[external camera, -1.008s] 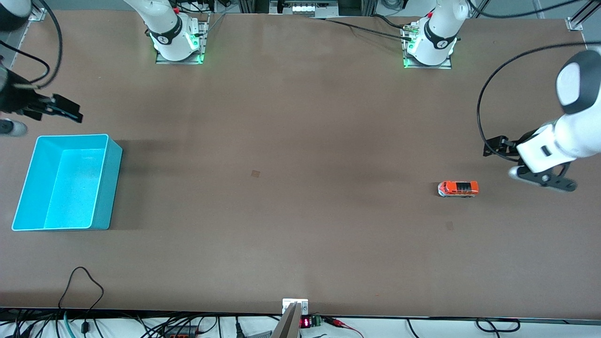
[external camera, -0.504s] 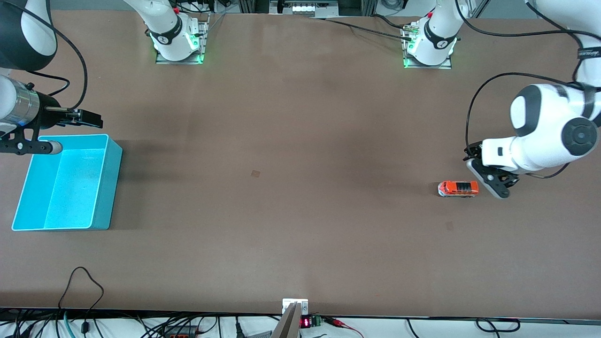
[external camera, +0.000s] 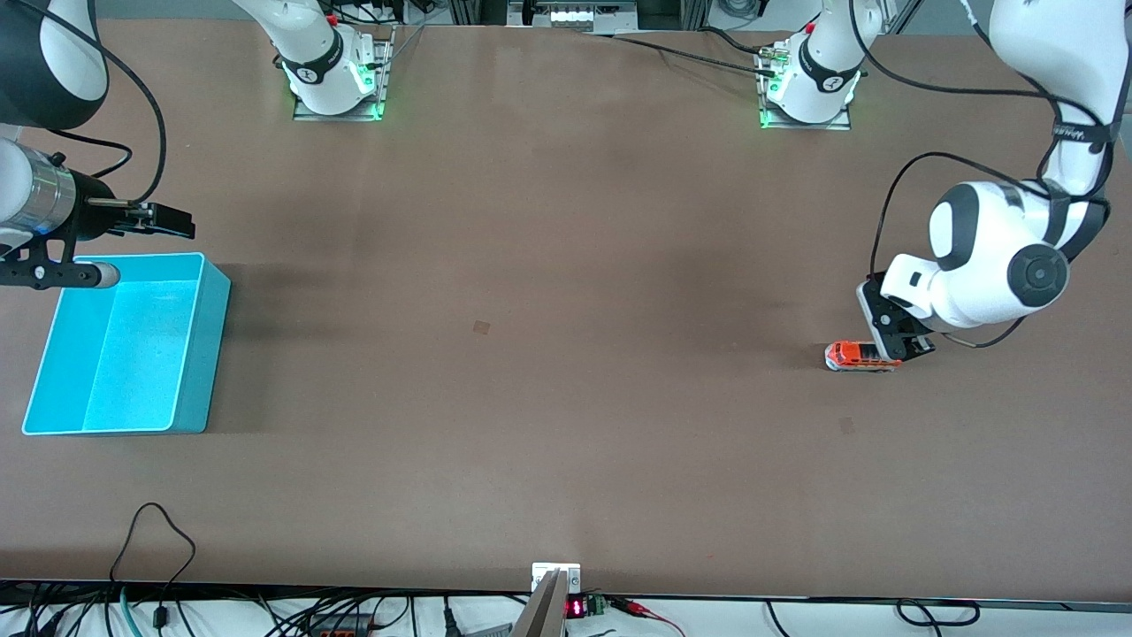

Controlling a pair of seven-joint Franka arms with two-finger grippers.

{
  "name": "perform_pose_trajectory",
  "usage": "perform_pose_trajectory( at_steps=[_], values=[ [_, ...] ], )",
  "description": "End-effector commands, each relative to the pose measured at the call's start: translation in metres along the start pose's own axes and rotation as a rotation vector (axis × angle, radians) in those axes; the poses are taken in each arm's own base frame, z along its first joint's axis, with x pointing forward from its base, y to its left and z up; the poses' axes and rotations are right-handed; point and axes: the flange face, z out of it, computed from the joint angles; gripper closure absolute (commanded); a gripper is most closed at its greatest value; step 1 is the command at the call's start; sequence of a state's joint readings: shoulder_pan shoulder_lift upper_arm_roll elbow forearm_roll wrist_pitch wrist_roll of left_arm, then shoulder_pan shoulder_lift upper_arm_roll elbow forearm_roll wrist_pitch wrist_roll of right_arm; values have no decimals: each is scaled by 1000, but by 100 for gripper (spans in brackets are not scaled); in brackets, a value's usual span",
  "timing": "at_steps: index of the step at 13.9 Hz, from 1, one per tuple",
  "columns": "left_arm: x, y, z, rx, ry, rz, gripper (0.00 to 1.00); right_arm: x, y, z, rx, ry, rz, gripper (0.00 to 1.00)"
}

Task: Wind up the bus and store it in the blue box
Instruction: 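Move the left gripper down over the orange toy bus, then close the left gripper on the orange bus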

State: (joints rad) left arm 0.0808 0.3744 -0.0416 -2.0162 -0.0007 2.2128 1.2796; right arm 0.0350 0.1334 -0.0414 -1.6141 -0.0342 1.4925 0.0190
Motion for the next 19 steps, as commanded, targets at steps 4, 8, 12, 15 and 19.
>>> perform_pose_trajectory(
  at_steps=[4, 8, 12, 15, 19],
  values=[
    [0, -12, 7, 117, 32, 110, 0, -4, 0, -5, 15, 5, 10, 0],
    [-1, -9, 27, 194, 43, 180, 0, -3, -2, -5, 5, 7, 5, 0],
    [0, -9, 35, 187, 21, 207, 0, -3, 0, -4, 13, 3, 11, 0],
    [2, -12, 38, 213, 9, 230, 0, -3, -2, -4, 6, 5, 7, 0],
    [1, -13, 45, 205, 10, 226, 0, -3, -10, -5, -2, 6, -6, 0]
  ],
)
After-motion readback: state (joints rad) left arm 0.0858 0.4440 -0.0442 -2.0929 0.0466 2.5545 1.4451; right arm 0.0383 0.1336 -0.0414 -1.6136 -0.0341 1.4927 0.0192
